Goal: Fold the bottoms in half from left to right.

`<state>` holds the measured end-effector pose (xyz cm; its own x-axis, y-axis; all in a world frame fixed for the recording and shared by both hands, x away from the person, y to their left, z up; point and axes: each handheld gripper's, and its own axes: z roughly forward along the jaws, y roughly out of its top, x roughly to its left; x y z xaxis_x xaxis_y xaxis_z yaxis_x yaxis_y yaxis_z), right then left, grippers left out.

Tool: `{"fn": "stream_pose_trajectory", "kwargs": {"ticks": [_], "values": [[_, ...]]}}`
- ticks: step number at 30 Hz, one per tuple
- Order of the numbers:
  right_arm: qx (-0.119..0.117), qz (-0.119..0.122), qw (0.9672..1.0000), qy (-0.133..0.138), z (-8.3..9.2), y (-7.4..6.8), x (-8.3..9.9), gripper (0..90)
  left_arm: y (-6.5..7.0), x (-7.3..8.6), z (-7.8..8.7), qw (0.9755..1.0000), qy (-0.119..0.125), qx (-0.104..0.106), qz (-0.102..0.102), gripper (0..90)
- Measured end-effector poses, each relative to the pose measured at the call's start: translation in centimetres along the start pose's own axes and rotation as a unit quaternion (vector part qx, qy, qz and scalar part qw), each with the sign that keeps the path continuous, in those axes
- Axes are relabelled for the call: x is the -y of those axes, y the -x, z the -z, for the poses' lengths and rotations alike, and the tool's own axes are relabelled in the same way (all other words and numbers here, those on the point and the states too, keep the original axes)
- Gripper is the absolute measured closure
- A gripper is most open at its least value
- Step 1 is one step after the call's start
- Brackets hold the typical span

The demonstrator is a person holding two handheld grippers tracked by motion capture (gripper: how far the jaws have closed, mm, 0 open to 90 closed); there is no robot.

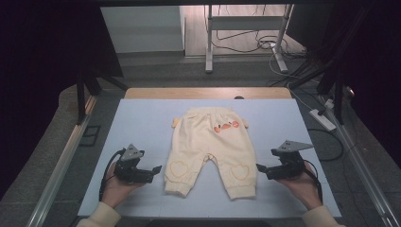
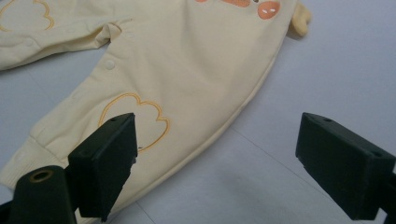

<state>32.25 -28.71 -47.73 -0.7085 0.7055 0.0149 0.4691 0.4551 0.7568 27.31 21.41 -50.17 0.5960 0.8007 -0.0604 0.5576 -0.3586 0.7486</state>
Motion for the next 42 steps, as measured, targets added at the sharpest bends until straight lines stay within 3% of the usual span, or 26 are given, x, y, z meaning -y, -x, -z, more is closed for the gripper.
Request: {"fn": "stream_pose_trajectory", "kwargs": {"ticks": [42], "values": [[-0.013, 0.015, 0.9998, -0.004, -0.7, -1.2, -0.2, 13.8, -0.3, 0.3, 0.2, 1.0000, -0.004, 0.005, -0.001, 9.8]]}}
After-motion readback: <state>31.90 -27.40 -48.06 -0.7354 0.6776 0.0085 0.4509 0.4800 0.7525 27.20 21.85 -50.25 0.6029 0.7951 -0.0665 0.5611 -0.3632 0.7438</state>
